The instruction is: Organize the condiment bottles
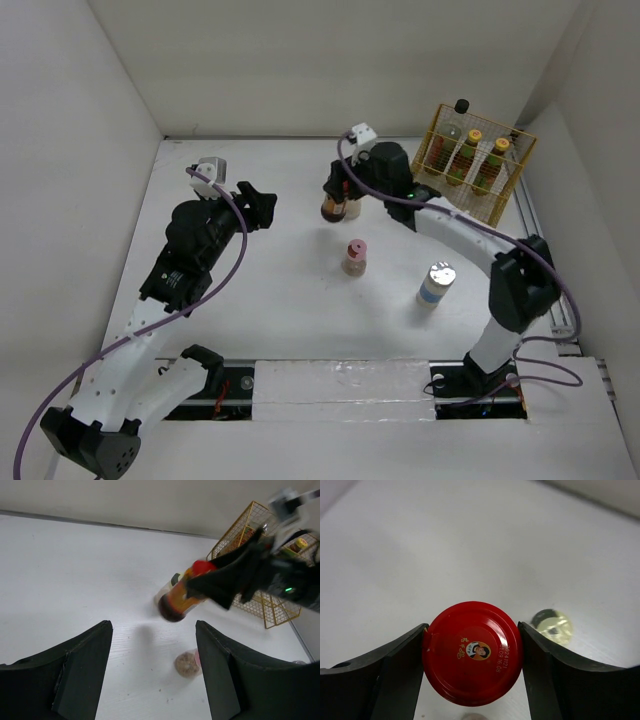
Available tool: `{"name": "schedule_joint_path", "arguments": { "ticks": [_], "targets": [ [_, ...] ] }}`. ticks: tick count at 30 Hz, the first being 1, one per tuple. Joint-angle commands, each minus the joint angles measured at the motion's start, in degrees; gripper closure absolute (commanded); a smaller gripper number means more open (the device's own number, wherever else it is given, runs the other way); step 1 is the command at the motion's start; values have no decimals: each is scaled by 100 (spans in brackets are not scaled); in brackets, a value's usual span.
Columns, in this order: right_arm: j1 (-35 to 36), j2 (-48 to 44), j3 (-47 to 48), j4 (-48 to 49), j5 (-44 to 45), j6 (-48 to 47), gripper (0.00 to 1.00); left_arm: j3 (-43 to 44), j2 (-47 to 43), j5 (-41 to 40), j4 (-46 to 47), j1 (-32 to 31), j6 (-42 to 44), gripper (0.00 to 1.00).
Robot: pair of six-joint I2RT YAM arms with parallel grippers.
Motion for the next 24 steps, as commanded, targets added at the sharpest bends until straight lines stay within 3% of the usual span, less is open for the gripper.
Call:
{"name": "schedule_joint_path", "arguments": {
  "ticks": [1,12,24],
  "targets": [
    [-721,-1309,61,1347,-259,194,66,77,-130,-65,178,5,26,37],
    [-2550,-1952,-169,1294,49,257,70,77,-129,31,178,5,26,37],
    [-3325,-1100,719,1126,13,64,73,77,-191,22,178,5,26,37]
  ]
}}
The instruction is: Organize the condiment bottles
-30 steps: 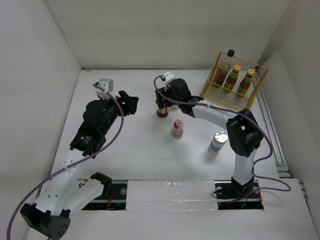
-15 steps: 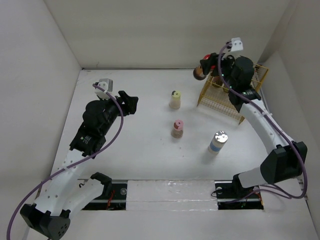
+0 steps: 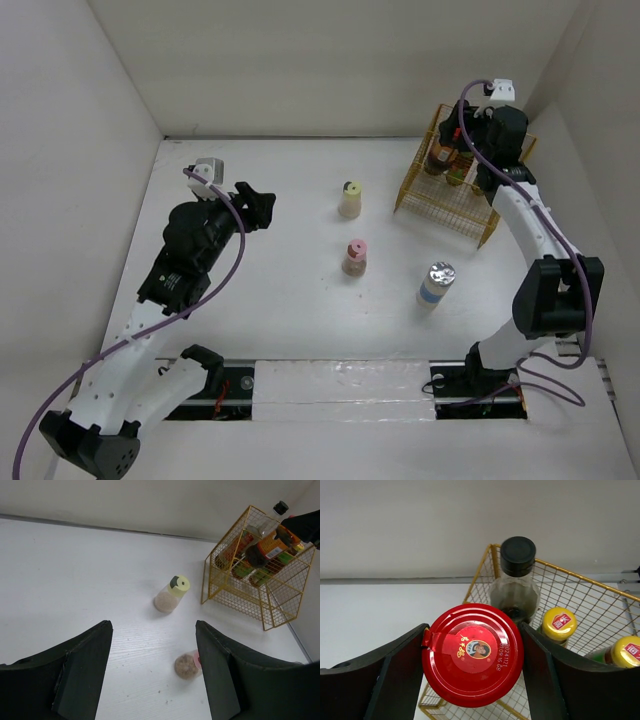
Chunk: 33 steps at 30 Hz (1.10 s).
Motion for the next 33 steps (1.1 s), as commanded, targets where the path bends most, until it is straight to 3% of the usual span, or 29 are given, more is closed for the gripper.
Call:
{"name": "schedule_joint_path", "arguments": {
  "ticks": [1,11,27,33],
  "targets": [
    [-95,-147,682,856,2,-131,73,77,-108,42,230,5,26,37],
    [-148,292,753,1155,135,-255,73,77,15,51,178,5,26,37],
    [204,907,-144,1558,556,-307,73,77,-38,51,230,5,26,37],
    [257,1207,-258,1559,609,-184,63,77,23,121,230,5,26,37]
  ]
}}
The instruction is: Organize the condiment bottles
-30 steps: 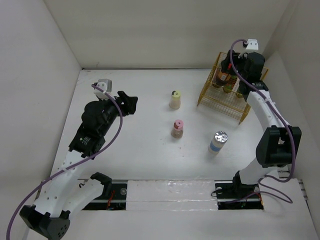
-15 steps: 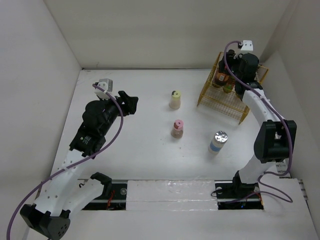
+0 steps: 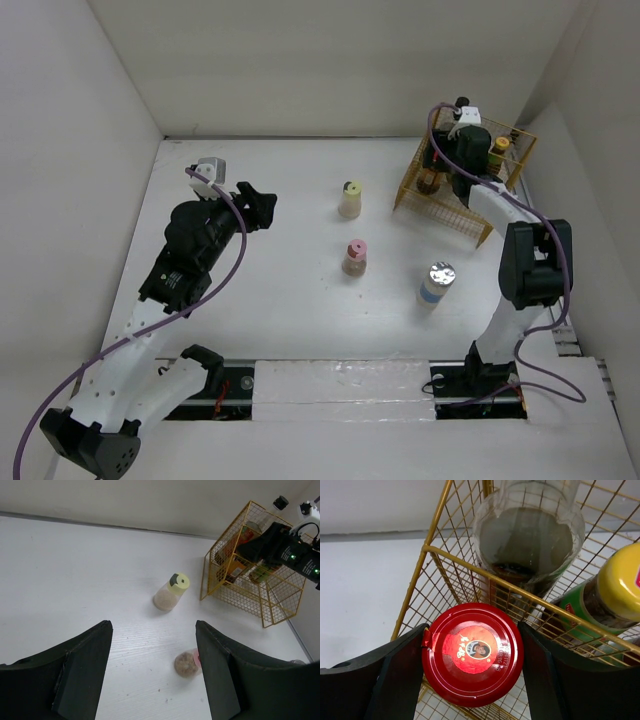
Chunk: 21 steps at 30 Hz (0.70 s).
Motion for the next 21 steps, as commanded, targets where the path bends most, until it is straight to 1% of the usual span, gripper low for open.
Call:
{"name": "schedule_joint_path", "arguments": {
  "ticks": [1,4,5,6,8,9,12,14,17,18,19,20,21],
  "targets": [
    [-10,-94,72,1019,104,95,62,77,-27,75,226,5,26,37],
    [-10,-93,72,966,52,157,48,77,-27,128,226,5,26,37],
    [-10,-154,72,888,52,157,38,77,-27,128,226,5,26,37],
    [-10,-224,72,887,52,218,31,77,-27,128,226,5,26,37],
    [-10,-312,72,818,-1,219,23,77,25,128,226,5,26,37],
    [-10,-444,72,756,-1,280,16,77,26,128,226,5,26,37],
    [-10,-873,72,615,-1,280,8,77,26,128,226,5,26,37],
    [51,-1129,11,527,147,280,6,77,26,189,226,5,-26,37],
    [332,-1770,-392,325,498,342,6,77,-27,242,226,5,-27,36],
    [541,-1955,-577,325,848,446,7,77,-27,242,226,5,-27,36],
    [665,-2139,-1022,264,1051,517,22,77,-27,294,226,5,-27,36],
    [806,-2507,-1270,263,1306,726,37,77,-27,295,226,5,-27,36],
    [964,-2693,-1508,159,1822,816,58,77,-27,365,226,5,-27,34]
  ]
}}
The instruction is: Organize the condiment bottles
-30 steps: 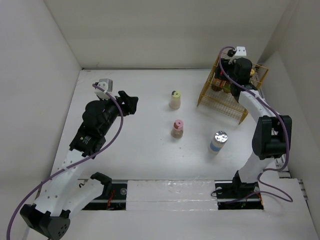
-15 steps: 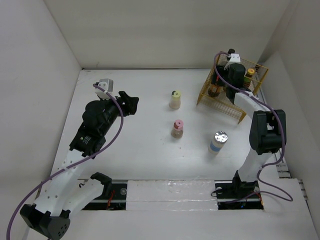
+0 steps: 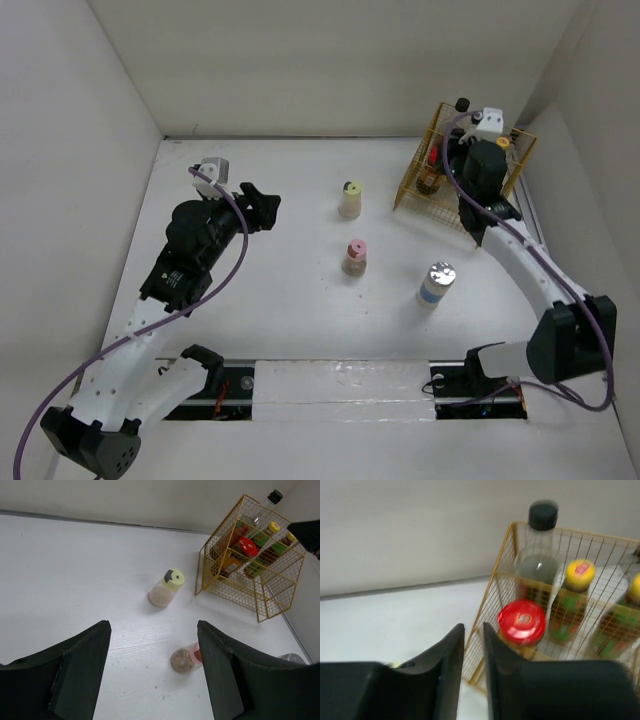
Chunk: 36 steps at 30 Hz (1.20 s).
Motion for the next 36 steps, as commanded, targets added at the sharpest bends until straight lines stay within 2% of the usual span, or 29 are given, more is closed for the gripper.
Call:
{"name": "schedule_joint_path", "arguments": {
  "ticks": [1,2,3,4,5,7,8,10,12,16,19,27,31,33,36],
  "targets": [
    [658,-620,-757,-465,1257,503,78,77,-66,188,224,5,-73,34],
    [800,-978,-1116,-678,1425,661,94,77,-66,188,224,5,-73,33],
    [932,-1156,-1241,-967,1584,715,95,77,-66,188,224,5,-73,33],
    [1168,-1323,-1338,-1318,1924,768,90,77,-66,188,224,5,-73,31],
    [1249,-1655,-1409,-2166,2050,899,69,77,-66,249,224,5,-73,30],
    [1311,-1973,-1410,-3198,2244,1189,47,77,-118,250,224,5,-126,27],
    [1477,-2149,-1471,-3934,2244,1347,26,77,-119,250,224,5,-126,26],
    [1592,-2738,-1655,-4396,2245,1612,10,77,-58,250,224,5,-178,23],
    [1654,-3046,-1735,-4825,2086,1699,0,129,-57,311,171,5,-178,23],
    [1654,-3197,-1472,-5829,2139,2060,0,129,-57,311,171,5,-231,21],
    [1592,-3197,-1340,-6242,1622,2060,0,129,-189,311,171,5,-284,21],
    [1645,-2441,-1155,-6271,962,1788,0,129,-304,364,171,5,-284,20],
    [1645,-2309,-1347,-6033,777,1788,7,129,-304,416,171,5,-284,20],
    [1645,-2309,-1418,-5980,777,1788,18,129,-242,417,171,5,-284,20],
    [1697,-2362,-1471,-5980,715,1840,28,129,-242,478,171,5,-284,20]
  ]
}}
